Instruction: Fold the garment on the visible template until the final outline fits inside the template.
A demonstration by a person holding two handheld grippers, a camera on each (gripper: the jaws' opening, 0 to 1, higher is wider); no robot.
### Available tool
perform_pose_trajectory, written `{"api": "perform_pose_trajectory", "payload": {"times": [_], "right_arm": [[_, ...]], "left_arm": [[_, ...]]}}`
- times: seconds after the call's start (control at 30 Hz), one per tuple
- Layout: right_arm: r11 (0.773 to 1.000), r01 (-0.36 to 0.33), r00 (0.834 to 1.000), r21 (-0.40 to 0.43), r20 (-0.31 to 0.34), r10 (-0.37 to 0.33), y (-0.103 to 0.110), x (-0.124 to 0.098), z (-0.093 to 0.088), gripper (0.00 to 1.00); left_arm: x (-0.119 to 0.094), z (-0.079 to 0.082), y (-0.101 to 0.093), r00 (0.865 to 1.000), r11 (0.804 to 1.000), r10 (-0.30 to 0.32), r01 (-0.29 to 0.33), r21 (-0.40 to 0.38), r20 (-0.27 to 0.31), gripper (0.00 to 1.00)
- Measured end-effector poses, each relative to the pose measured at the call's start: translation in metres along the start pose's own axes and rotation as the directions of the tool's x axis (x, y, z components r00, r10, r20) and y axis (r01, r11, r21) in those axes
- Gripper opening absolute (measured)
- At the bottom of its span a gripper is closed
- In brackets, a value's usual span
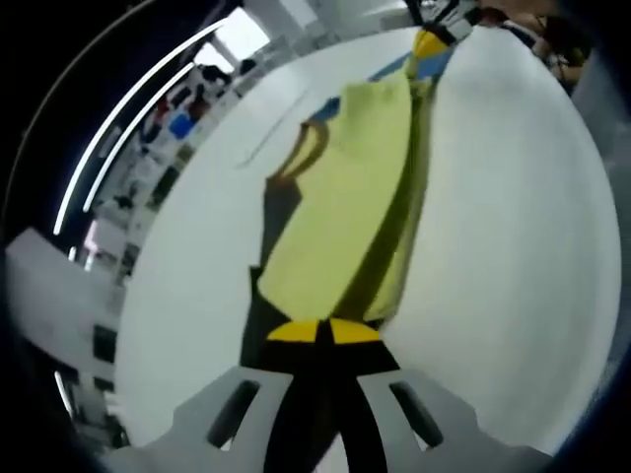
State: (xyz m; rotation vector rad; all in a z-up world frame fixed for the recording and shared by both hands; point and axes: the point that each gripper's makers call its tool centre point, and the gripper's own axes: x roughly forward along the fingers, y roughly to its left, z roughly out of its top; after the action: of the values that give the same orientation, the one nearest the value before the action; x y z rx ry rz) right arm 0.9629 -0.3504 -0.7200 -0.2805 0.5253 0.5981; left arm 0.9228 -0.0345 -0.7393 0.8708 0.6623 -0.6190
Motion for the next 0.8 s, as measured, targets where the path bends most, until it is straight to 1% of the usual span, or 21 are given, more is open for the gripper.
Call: {"api": "perform_pose_trajectory", "payload": {"times": [0.13,0.23,0.47,0.6,0.7,0.8], "right_arm": [[1.0,0.002,1.0,-0.017,0.001,-0.002,0.001,-0.008,-0.001,0.01],[0.999,0.007,1.0,-0.038,-0.001,-0.007,0.0,-0.012,-0.002,0.01],[1.0,0.003,1.0,-0.031,-0.01,-0.003,0.001,-0.018,-0.01,0.01],[0.999,-0.009,1.0,-0.031,-0.022,0.008,0.006,-0.024,-0.017,0.01],[1.0,-0.02,0.999,-0.012,-0.039,0.019,0.009,-0.028,-0.028,0.01],[1.0,-0.024,0.998,-0.006,-0.05,0.024,0.012,-0.032,-0.035,0.01]], "left_arm": [[-0.006,0.0,-0.007,1.0,1.0,-0.006,0.006,0.006,0.0,0.0],[-0.012,-0.001,-0.013,1.0,0.999,0.003,-0.002,0.05,-0.009,0.0],[-0.017,-0.003,-0.026,1.0,0.999,-0.018,0.018,0.041,-0.012,0.0],[-0.02,-0.007,-0.033,0.999,0.999,-0.027,0.027,0.036,-0.02,0.0],[-0.021,-0.01,-0.037,0.999,0.998,-0.03,0.032,0.047,-0.029,0.0],[-0.023,-0.011,-0.044,0.999,0.998,-0.044,0.045,0.036,-0.027,0.0]]}}
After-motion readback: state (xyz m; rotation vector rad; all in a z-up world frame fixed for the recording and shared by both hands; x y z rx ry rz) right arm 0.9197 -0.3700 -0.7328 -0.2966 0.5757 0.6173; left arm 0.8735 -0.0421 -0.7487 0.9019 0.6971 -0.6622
